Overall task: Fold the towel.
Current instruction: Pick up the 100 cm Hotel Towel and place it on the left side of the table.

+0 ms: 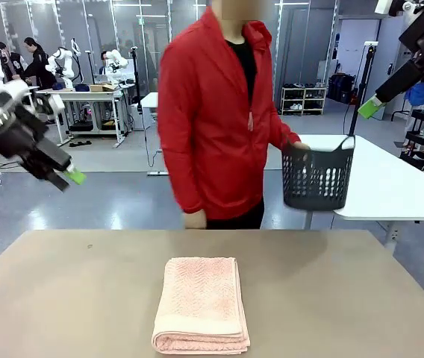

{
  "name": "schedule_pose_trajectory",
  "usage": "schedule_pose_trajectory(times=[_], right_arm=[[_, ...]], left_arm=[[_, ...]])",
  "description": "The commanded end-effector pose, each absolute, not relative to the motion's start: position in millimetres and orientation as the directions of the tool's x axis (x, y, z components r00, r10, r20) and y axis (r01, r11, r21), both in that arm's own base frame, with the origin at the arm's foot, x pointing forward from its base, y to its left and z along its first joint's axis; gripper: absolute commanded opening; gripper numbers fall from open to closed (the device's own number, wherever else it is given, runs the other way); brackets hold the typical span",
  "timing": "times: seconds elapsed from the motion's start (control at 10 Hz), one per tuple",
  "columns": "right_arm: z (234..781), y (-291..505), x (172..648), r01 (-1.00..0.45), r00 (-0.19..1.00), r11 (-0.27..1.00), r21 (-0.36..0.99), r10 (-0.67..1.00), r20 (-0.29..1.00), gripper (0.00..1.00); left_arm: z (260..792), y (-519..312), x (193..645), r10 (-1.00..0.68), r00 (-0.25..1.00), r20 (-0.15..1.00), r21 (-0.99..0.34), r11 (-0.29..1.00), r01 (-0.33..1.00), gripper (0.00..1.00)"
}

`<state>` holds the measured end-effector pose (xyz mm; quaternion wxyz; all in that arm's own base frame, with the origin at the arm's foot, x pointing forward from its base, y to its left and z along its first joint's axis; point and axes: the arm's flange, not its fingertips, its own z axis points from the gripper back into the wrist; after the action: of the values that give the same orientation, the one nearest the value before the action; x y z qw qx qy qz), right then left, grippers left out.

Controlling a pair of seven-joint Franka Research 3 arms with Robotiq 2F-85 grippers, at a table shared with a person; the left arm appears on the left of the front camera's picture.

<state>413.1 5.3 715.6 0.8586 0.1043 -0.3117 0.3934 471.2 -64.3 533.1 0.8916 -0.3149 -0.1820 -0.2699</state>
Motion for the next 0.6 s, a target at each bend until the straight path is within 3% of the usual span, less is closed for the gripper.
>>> schedule_pose_trajectory(times=[0.0,0.5], right_arm=[[714.5,4.4,412.3,-0.743,0.496,0.666,-0.065,0.615,0.613,1.00],[714.5,4.4,412.3,-0.743,0.496,0.666,-0.065,0.615,0.613,1.00]], left_arm=[[477.9,-69.0,483.5,-0.269,0.803,0.532,-0.584,0.570,0.578,1.00],[366.7,-107.2,456.2,-0.136,0.871,0.472,-0.726,0.501,0.472,1.00]])
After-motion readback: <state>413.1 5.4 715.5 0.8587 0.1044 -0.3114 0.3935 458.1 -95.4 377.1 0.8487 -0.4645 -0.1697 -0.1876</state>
